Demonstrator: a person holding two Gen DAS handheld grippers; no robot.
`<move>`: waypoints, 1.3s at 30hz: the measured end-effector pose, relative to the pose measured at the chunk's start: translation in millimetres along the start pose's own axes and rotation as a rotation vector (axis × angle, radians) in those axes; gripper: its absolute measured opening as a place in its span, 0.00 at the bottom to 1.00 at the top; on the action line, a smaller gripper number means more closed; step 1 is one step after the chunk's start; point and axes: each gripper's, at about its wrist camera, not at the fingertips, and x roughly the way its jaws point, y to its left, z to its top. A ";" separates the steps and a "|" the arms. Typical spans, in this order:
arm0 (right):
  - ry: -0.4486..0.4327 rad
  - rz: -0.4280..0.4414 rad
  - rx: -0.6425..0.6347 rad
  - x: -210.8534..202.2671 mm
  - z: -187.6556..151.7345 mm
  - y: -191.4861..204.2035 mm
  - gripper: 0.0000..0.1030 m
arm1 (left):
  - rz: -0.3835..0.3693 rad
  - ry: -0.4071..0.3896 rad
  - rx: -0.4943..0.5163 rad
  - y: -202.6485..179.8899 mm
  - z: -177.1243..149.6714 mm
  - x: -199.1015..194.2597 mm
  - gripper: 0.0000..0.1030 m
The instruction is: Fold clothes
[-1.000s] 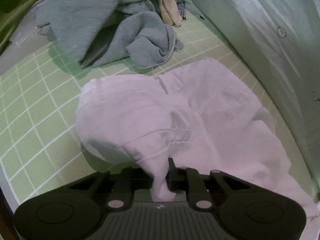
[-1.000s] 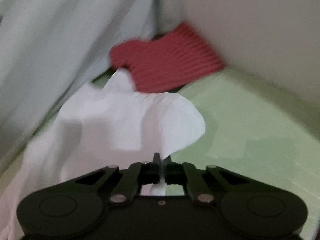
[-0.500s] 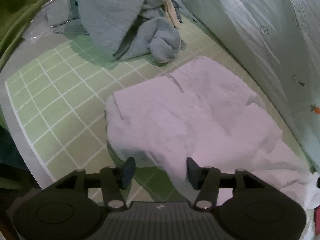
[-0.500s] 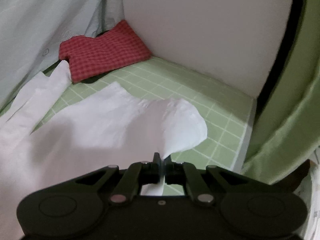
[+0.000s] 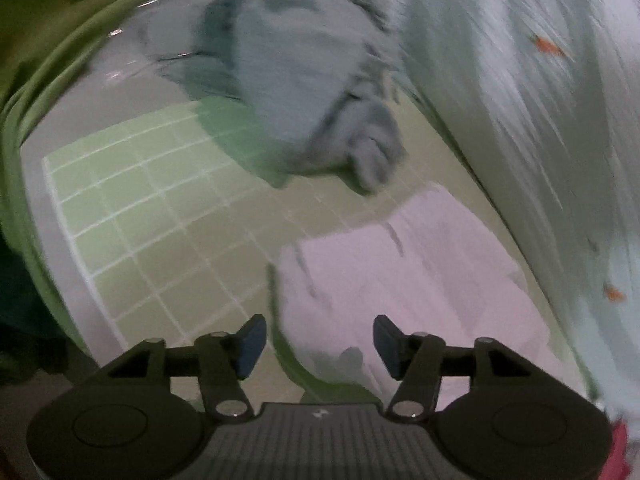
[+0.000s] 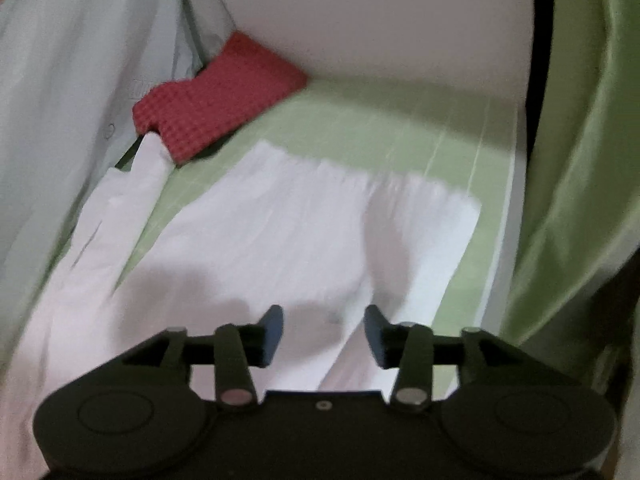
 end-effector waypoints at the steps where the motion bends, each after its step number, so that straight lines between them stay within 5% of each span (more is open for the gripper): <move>1: 0.014 0.003 0.009 1.3 -5.7 1.1 0.54 | 0.004 0.015 -0.015 4.3 1.9 5.0 0.62; 10: 0.086 0.011 -0.047 4.5 -42.4 15.8 0.63 | 0.013 0.078 0.022 -1.9 8.9 36.9 0.65; 29: 0.138 0.048 -0.038 6.9 -58.2 18.5 0.85 | 0.009 0.102 0.017 -10.2 13.9 57.8 0.77; 31: 0.146 0.061 -0.045 9.0 -57.1 18.5 0.81 | 0.001 0.115 0.014 -10.9 14.8 61.6 0.73; 34: 0.142 0.051 -0.041 8.8 -54.6 17.2 0.67 | 0.024 0.111 0.024 -15.1 17.3 63.3 0.52; 37: 0.128 0.072 -0.023 6.1 -51.3 16.0 0.10 | 0.068 0.099 0.043 -17.1 20.2 64.7 0.23; 39: 0.110 0.085 -0.015 2.4 -49.0 17.4 0.03 | 0.067 0.090 0.018 -13.2 23.7 63.8 0.13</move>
